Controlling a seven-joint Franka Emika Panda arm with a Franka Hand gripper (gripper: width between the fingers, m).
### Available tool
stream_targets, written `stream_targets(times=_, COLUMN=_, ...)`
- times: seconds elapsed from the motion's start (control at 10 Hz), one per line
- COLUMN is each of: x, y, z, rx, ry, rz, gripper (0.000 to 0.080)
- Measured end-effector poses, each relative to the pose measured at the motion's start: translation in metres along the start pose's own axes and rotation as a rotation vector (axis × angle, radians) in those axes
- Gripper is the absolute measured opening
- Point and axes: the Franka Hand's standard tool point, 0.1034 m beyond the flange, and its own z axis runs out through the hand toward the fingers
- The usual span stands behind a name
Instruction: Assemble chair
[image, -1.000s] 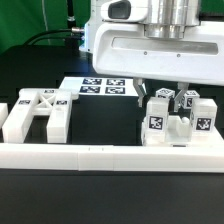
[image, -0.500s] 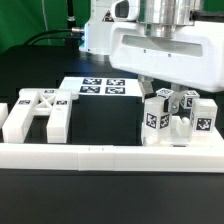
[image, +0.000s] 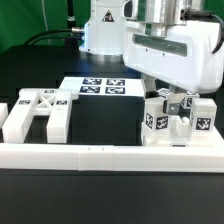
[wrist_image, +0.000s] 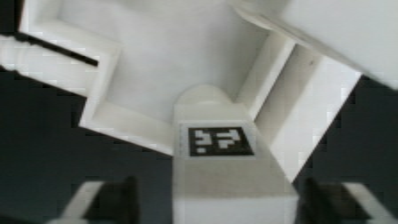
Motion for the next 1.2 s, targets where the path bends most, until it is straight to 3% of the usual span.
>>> stream_targets(times=0.1, x=0.0005, y=0.0007, z=-0.0005, rx=-0.009, ry=-0.005, rz=-0.031, gripper=0.0540)
stream_targets(times=0.2, x=0.0010, y=0.0007, z=-0.0006, rx=-0.009, ry=-0.005, rz=-0.114, gripper=0.0626)
stream_targets(times=0.3, x=0.0013, y=0.0009, z=-0.0006, rx=-0.009, ry=-0.005, rz=-0.193, gripper=0.0643)
stream_targets(times=1.2, x=-0.0010, y=0.0002, z=-0.0009, rx=-0.027, ry=0.004, rz=-0.864, gripper=0.0649)
